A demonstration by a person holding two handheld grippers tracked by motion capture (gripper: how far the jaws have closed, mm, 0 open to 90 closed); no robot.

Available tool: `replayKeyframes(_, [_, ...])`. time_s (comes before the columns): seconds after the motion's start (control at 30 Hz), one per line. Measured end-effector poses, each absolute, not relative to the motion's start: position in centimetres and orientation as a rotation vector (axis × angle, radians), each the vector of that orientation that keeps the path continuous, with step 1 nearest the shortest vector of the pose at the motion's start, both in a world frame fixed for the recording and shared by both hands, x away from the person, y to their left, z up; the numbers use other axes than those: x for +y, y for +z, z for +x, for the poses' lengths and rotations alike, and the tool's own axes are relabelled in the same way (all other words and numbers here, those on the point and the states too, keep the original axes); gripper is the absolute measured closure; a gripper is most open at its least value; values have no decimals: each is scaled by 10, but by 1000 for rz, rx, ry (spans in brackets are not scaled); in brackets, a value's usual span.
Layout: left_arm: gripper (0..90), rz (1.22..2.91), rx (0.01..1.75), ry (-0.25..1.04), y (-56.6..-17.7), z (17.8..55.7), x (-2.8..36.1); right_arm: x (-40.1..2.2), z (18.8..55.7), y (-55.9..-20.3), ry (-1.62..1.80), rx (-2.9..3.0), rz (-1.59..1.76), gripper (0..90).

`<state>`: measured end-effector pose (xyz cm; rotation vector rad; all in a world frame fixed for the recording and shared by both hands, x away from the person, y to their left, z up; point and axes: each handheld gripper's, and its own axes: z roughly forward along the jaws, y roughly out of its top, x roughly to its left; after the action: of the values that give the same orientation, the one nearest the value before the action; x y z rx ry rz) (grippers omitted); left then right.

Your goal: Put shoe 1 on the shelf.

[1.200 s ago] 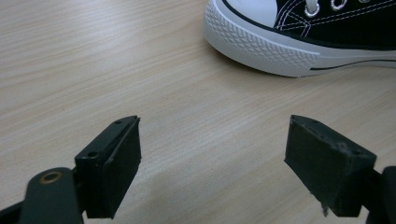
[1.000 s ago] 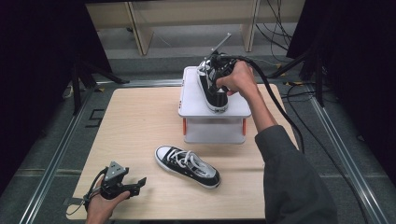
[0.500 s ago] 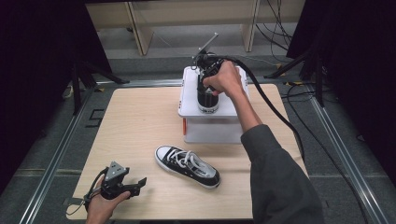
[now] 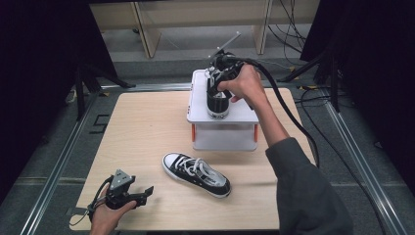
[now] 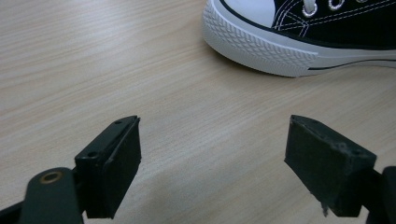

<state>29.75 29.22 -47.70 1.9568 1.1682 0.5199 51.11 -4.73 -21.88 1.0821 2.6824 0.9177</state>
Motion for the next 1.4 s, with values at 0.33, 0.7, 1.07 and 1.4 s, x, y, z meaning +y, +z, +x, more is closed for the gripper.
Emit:
replayKeyframes(0.33, [179,1990,1147,536,-478,299,292,-96,458,-233,972,2695,990,582])
replayKeyframes(0.7, [179,1982,1171,521,-479,298,291,-125,423,-292,979,2748,1006,526])
replayKeyframes(1.07, [179,1963,1208,513,-481,299,292,-126,405,-358,962,2799,975,487])
replayKeyframes(1.4, [178,1970,1184,518,-478,299,291,-114,402,-387,942,2840,923,462])
